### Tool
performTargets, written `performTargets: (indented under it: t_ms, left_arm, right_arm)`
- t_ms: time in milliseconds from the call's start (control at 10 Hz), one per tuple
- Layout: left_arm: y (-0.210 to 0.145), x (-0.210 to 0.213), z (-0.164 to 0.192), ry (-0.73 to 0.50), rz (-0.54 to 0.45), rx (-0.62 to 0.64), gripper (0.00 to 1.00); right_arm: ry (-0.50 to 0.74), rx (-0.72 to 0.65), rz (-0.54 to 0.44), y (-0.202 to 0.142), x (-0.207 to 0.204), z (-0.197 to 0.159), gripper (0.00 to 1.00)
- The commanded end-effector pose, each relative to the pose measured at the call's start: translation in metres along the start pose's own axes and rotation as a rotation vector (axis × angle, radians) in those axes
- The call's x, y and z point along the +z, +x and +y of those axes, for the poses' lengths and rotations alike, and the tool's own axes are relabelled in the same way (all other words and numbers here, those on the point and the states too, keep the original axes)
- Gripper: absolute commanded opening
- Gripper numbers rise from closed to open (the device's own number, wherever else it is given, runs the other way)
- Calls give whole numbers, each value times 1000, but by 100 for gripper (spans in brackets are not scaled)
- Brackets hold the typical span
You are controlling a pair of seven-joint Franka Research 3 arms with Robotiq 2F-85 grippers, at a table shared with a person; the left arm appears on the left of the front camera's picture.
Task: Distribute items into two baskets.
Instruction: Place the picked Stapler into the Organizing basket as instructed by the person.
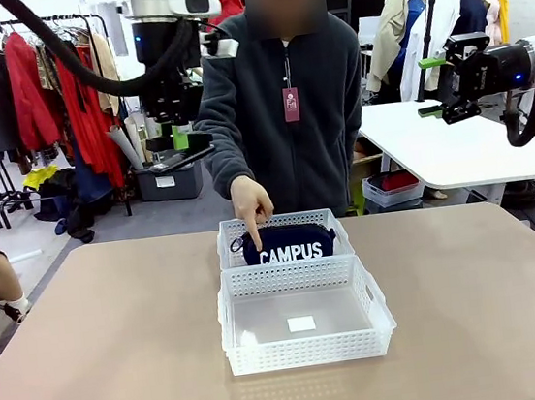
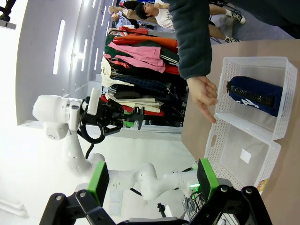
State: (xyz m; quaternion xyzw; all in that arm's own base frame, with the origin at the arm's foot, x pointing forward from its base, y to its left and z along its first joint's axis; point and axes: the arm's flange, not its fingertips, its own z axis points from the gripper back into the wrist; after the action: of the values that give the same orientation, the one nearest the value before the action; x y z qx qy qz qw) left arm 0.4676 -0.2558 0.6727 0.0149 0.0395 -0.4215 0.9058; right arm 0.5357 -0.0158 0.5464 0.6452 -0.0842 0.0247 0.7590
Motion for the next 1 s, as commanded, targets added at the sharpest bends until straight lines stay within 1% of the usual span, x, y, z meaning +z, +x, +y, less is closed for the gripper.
performTargets:
  t_ms: [0,100,200,300,400,500,600,700,800,900]
  left_arm:
    - [17,6,-2,59,39,-206,0]
    - [27,5,-12,72,41,-325,0]
    - [37,1,-21,97,40,-404,0]
    - [43,-1,-30,103,46,-472,0]
    - [49,-6,-38,111,50,-512,0]
    - [50,-8,-42,94,41,-545,0]
    - [49,-4,-37,84,30,-516,0]
    - [43,9,-20,92,-14,-398,0]
    - [52,-15,-48,81,46,-518,0]
    - [52,-15,-48,81,46,-518,0]
  right_arm:
    - [1,1,-3,0,0,2,100]
    - [1,1,-3,0,0,2,100]
    - [1,1,-3,0,0,2,100]
    - [1,1,-3,0,0,2,100]
    - [1,1,-3,0,0,2,100]
    - [1,1,-3,0,0,2,100]
    - [1,1,-3,0,0,2,100]
    - [1,1,-3,0,0,2,100]
    - [1,1,-3,0,0,2,100]
    - [1,1,-3,0,0,2,100]
